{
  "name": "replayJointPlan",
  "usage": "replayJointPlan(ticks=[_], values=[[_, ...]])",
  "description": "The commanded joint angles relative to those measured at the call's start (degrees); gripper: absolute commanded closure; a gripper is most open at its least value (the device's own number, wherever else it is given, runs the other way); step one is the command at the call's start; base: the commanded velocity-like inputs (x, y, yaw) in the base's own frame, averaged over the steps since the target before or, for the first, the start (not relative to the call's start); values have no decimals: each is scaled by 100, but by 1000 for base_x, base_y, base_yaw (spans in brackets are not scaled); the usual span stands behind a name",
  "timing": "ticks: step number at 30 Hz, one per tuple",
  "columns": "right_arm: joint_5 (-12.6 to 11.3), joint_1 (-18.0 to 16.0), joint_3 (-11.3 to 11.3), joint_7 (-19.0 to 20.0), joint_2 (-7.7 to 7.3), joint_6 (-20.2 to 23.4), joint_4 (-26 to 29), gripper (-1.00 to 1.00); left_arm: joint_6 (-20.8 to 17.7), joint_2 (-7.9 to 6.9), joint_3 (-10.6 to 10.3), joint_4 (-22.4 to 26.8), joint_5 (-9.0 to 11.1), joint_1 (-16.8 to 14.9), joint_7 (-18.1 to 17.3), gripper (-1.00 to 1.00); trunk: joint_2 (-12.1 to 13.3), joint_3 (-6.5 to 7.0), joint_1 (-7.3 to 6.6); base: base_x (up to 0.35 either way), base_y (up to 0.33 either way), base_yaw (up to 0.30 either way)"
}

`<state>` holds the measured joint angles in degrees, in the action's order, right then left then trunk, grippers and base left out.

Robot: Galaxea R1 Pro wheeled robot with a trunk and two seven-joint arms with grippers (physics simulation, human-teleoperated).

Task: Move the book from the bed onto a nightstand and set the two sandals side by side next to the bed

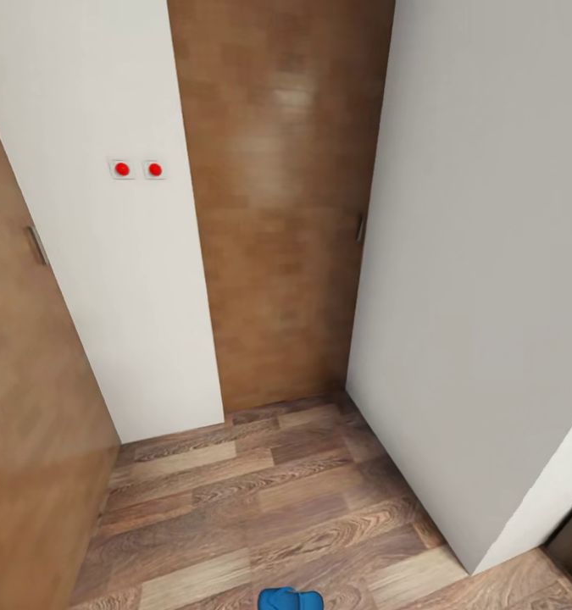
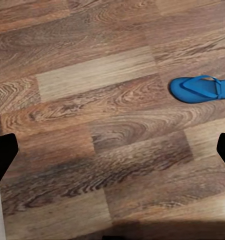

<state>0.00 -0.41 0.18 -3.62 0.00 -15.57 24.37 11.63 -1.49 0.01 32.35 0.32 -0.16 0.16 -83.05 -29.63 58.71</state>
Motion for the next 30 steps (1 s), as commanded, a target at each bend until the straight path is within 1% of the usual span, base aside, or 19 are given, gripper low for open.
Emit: replayJointPlan(ticks=[1, 8, 30], values=[[0, -3, 2, -16, 0, -17, -4, -100, 15, 0, 0, -1, 3, -2, 2, -100, -2, -5, 2, 220, 194, 0], [0, -3, 3, -16, 0, -17, -5, -100, 15, -1, -1, -1, 3, -2, 2, -100, -2, -5, 2, 112, 99, 0], [0, -3, 0, -16, 0, -17, -11, -100, 15, 1, -1, -1, 3, -2, 2, -100, -2, -5, 2, 4, 3, 0]])
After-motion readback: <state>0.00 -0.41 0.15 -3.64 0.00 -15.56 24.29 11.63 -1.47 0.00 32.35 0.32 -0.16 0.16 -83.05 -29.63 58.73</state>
